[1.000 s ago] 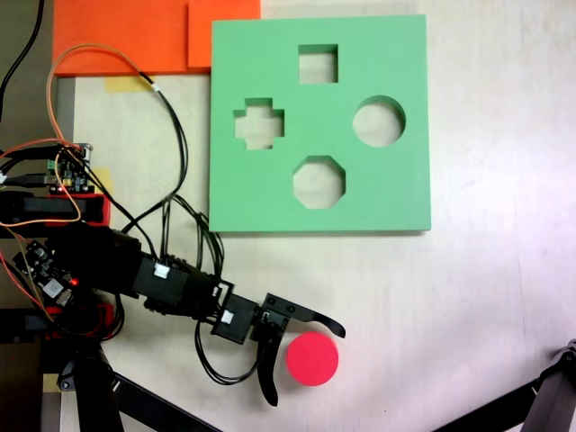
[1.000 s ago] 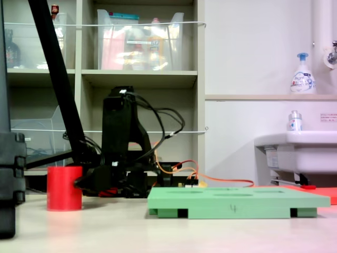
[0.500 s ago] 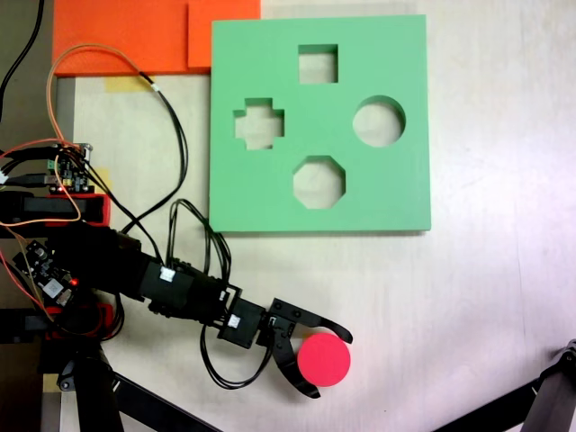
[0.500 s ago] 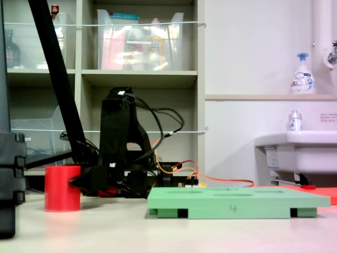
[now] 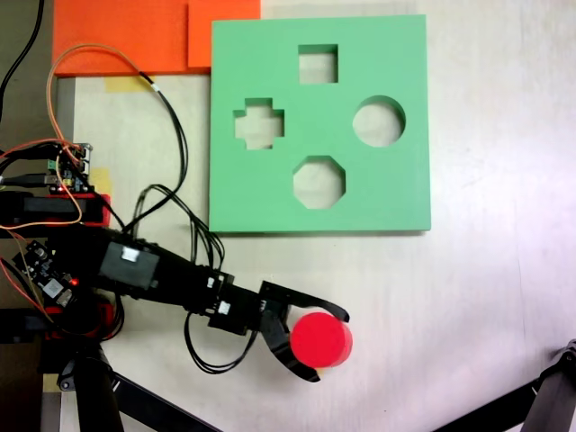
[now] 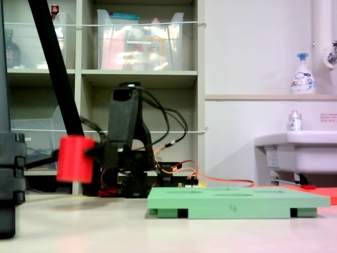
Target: Put the cylinder block into the corresponding hole
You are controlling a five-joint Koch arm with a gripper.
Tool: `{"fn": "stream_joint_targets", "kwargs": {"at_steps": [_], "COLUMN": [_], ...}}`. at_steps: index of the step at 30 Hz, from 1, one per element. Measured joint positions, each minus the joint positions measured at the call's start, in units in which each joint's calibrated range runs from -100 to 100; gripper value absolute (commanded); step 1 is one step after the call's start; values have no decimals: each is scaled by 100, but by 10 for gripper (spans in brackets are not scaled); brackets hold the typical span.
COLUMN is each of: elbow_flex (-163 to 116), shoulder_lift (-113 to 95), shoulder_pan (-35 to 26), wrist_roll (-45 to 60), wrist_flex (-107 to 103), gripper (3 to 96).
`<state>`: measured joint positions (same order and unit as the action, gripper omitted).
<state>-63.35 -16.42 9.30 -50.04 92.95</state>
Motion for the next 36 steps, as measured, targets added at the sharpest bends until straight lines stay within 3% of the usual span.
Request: {"fn": "stream_joint_targets", "kwargs": {"at_steps": [8,13,18,27,36], "elbow_flex": [-29,617,2185,3655,3655], "shoulder_lift": [-4391,-4856,-3981,-534,520], "shoulder_pan": [-596,-1138,-1607,-2286,-2457], "wrist_roll": [-5,-34,-34,-34,-34], "wrist_flex": [-2859,-3720,-4484,-4493,-4493], "gripper": [384,384,384,384,384]}}
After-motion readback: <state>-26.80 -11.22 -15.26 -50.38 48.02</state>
